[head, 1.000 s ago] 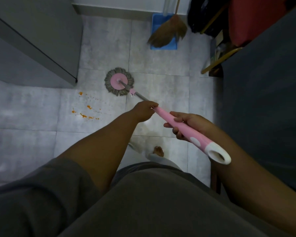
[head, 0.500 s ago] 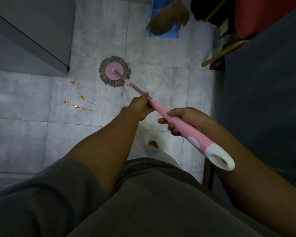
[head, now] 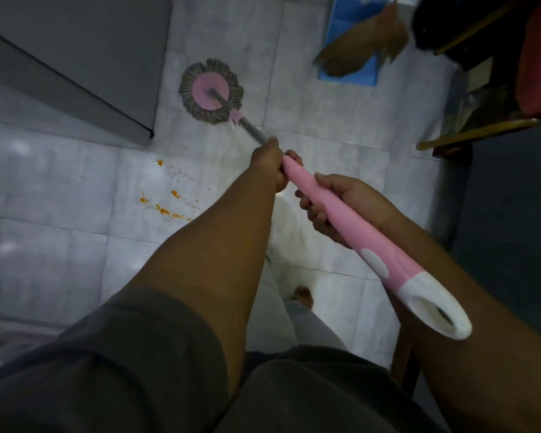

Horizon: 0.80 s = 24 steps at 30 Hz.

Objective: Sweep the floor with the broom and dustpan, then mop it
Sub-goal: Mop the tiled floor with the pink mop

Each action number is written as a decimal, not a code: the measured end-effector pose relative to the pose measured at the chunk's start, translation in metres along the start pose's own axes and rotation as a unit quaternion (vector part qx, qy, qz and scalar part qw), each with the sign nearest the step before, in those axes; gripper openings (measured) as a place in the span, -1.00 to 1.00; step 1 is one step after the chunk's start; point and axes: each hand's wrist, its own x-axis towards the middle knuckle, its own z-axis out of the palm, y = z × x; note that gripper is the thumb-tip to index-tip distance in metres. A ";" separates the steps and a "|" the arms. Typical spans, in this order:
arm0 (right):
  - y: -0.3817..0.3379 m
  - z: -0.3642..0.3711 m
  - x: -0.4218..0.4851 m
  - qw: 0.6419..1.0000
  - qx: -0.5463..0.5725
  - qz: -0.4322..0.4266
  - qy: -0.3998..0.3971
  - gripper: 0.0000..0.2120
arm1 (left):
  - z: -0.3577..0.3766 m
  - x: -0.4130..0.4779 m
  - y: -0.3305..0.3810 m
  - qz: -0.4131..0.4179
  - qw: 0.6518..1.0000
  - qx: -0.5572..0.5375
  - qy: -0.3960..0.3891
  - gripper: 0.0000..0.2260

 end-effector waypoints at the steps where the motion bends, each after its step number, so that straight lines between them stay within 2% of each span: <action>1: -0.007 0.007 0.007 1.000 0.022 -0.005 -0.008 -0.64 | 0.002 0.005 0.011 0.002 1.000 0.011 0.004 -0.80; 4: -0.023 0.017 0.022 0.997 0.067 -0.009 -0.034 -0.62 | 0.004 0.016 0.040 0.002 1.000 0.026 -0.009 -0.82; 6: -0.032 0.015 0.027 0.995 0.067 0.025 -0.065 -0.65 | 0.006 0.020 0.052 0.000 1.000 0.017 -0.013 -0.85; 10: -0.035 0.003 0.029 0.994 0.042 0.060 -0.079 -0.62 | 0.014 0.020 0.049 -0.001 0.999 -0.019 0.033 -0.79; 13: -0.027 -0.011 0.021 0.996 0.040 0.040 -0.072 -0.74 | 0.022 0.014 0.025 0.012 0.999 -0.035 0.035 -0.88; 16: -0.014 -0.034 0.007 0.996 0.028 0.044 -0.067 -0.78 | 0.023 0.008 -0.007 0.010 0.999 -0.032 0.028 -0.88; 19: 0.002 -0.062 -0.014 0.996 0.004 0.056 -0.065 -0.74 | 0.025 -0.008 -0.046 0.016 0.998 -0.054 0.031 -0.86; 22: 0.019 -0.097 -0.040 0.997 0.002 0.061 -0.042 -0.61 | 0.030 -0.025 -0.095 0.012 0.997 -0.067 0.031 -0.87; 24: 0.031 -0.118 -0.058 0.997 0.001 0.066 -0.032 -0.62 | 0.031 -0.034 -0.124 0.006 0.997 -0.078 0.020 -0.86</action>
